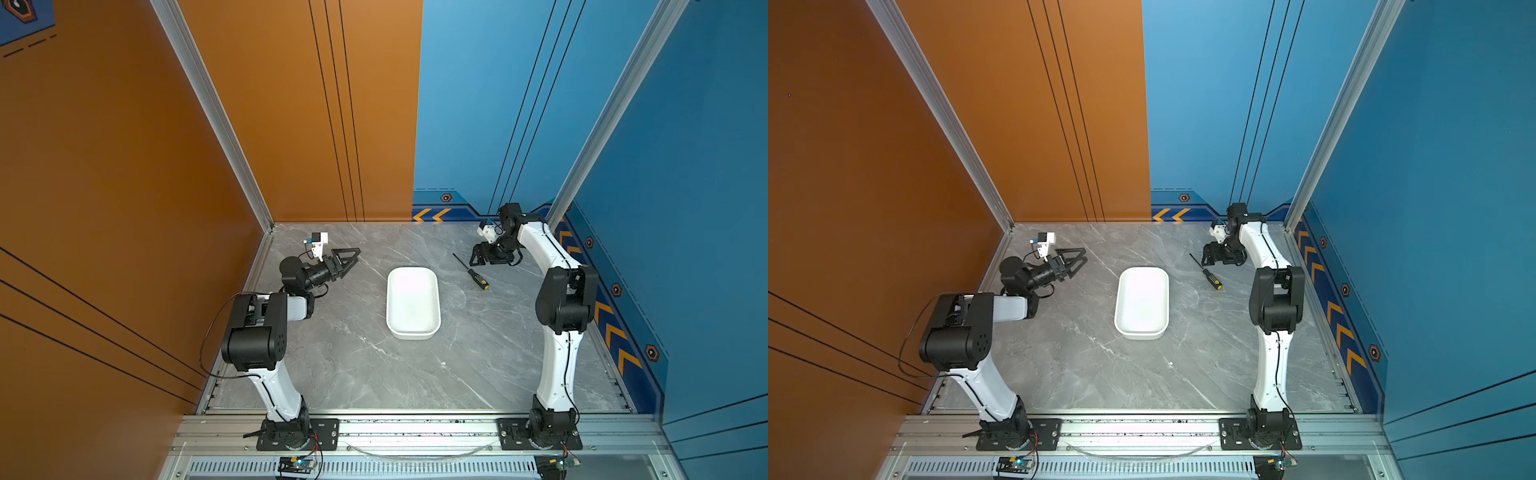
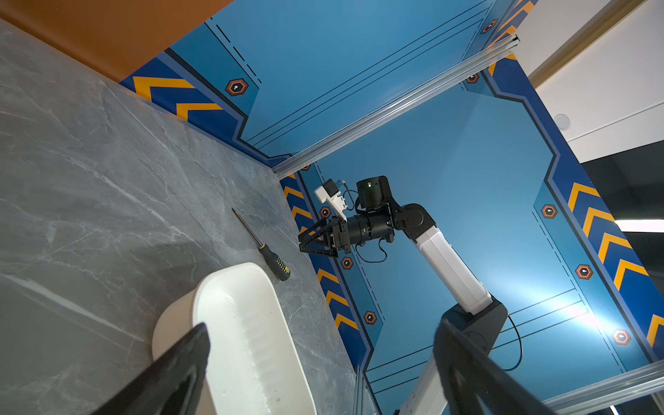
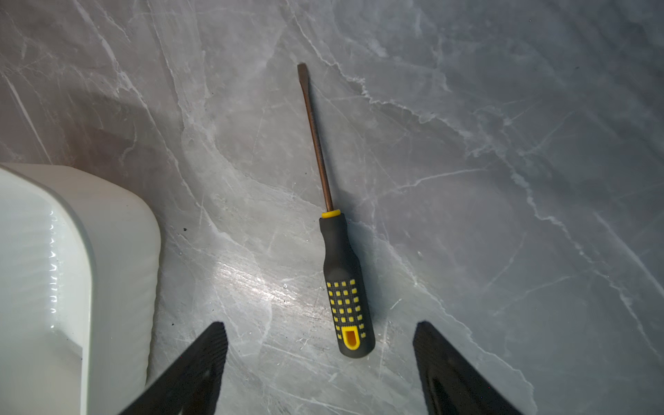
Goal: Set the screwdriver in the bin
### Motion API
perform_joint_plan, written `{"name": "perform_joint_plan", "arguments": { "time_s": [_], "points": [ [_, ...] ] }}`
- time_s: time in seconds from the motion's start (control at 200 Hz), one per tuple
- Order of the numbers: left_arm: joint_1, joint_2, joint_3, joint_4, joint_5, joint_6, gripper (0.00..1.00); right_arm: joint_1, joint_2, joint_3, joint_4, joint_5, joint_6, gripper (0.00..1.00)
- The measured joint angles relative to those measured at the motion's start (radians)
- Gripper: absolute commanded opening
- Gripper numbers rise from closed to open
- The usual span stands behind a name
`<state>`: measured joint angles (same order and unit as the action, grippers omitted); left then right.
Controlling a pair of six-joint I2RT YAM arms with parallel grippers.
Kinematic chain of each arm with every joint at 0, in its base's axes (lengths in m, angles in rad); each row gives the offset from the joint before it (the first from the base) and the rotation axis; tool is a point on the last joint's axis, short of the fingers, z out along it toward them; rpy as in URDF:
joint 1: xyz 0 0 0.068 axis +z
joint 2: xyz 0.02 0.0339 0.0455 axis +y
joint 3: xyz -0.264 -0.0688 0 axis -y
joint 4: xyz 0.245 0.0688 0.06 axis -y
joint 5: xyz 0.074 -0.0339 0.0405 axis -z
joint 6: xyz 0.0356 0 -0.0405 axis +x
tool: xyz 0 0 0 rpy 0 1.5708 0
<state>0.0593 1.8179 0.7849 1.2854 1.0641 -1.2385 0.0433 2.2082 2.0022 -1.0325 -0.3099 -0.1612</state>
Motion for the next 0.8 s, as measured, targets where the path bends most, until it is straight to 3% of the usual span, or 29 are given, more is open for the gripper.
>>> {"name": "perform_joint_plan", "arguments": {
  "time_s": [0.25, 0.516, 0.796],
  "points": [
    [0.001, -0.043, 0.000, -0.216, -0.006, 0.136, 0.98, 0.034, 0.046, 0.000, 0.001, 0.099, -0.007, 0.79],
    [-0.002, -0.154, 0.016, -0.547, -0.043, 0.358, 0.98, 0.057, 0.079, 0.004, 0.001, 0.126, -0.008, 0.77],
    [-0.005, -0.163, 0.032, -0.737, -0.089, 0.468, 0.98, 0.056, 0.098, 0.010, 0.002, 0.130, -0.008, 0.74]
  ]
}}
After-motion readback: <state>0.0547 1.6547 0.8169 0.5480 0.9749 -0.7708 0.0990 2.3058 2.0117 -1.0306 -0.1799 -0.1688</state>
